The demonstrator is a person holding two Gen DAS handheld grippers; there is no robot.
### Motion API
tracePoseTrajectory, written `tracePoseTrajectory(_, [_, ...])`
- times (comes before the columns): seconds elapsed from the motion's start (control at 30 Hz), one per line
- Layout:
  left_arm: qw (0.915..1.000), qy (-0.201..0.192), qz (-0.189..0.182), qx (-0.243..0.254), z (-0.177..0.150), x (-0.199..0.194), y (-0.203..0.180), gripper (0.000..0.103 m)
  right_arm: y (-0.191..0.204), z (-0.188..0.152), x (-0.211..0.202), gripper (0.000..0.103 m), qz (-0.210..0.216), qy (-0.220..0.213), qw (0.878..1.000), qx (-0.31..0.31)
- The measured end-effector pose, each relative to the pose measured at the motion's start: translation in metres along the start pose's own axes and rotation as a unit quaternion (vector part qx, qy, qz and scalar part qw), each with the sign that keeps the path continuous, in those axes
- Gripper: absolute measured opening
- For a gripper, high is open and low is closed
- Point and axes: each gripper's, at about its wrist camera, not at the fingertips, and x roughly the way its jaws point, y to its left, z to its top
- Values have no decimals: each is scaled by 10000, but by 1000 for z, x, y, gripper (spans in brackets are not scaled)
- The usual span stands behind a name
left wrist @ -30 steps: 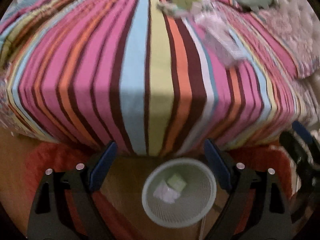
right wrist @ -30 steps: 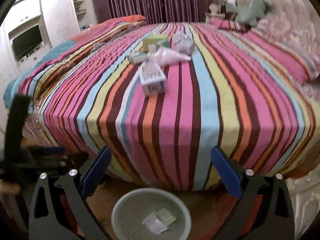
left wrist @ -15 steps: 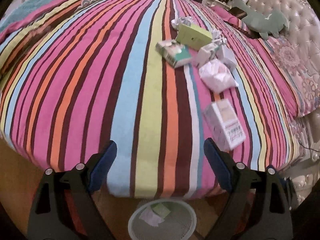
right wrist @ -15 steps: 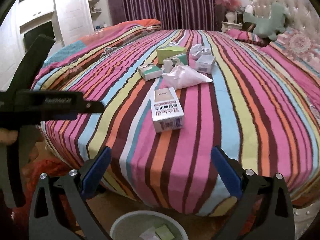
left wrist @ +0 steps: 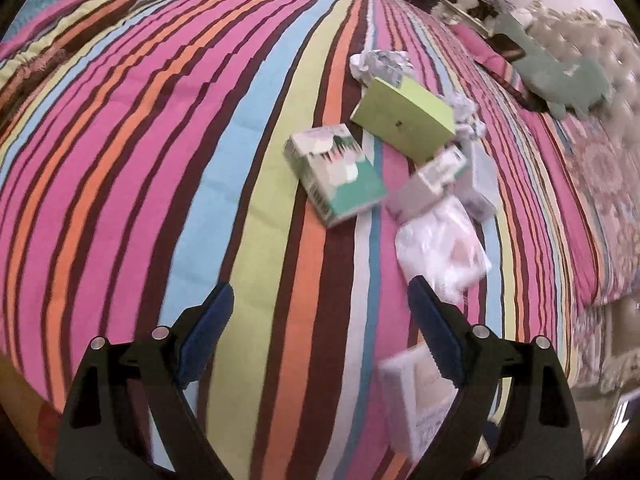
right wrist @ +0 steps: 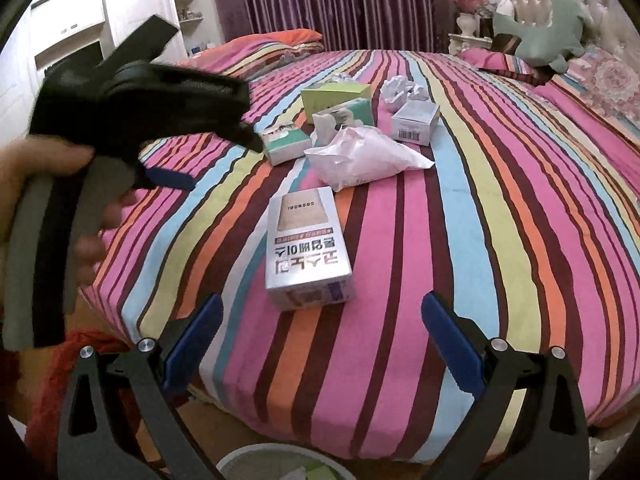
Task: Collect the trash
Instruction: 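Grasp the green tissue pack with the left tool while the right tool grasps the white COSNORI box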
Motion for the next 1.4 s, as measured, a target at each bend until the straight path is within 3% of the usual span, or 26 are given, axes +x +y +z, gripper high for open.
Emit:
tracePoseTrajectory(0.3, [9997,101,242,-13,27,42,-15,86,-7,9,22,95,36,167,9998,-77])
tracePoseTrajectory(0.6, [9984,-92,533,-152,50,57,-18,86,-7,17,36,95,-11,135,9997,-178])
tracePoseTrajectory(0.87, [9903,-542,1236,330,55,61,-32,86,-10,24,44,95,-39,109,9998,-191])
tracePoseTrajectory(1.03, [9960,-437,782,66,58,63,-21,86,-10,24,43,95,4,81,9999,-130])
tracePoseTrajectory(1.27, [9919,-485,1115,366,60,71,-29,86,-9,28,53,95,10,118,9997,-234])
tracePoseTrajectory(1.33, [9898,-531,1220,502,60,71,-30,76,-8,28,54,91,11,147,9994,-307])
tracePoseTrajectory(1.4, [9895,-564,1173,627,59,70,-28,72,-6,28,56,61,123,248,9989,-369])
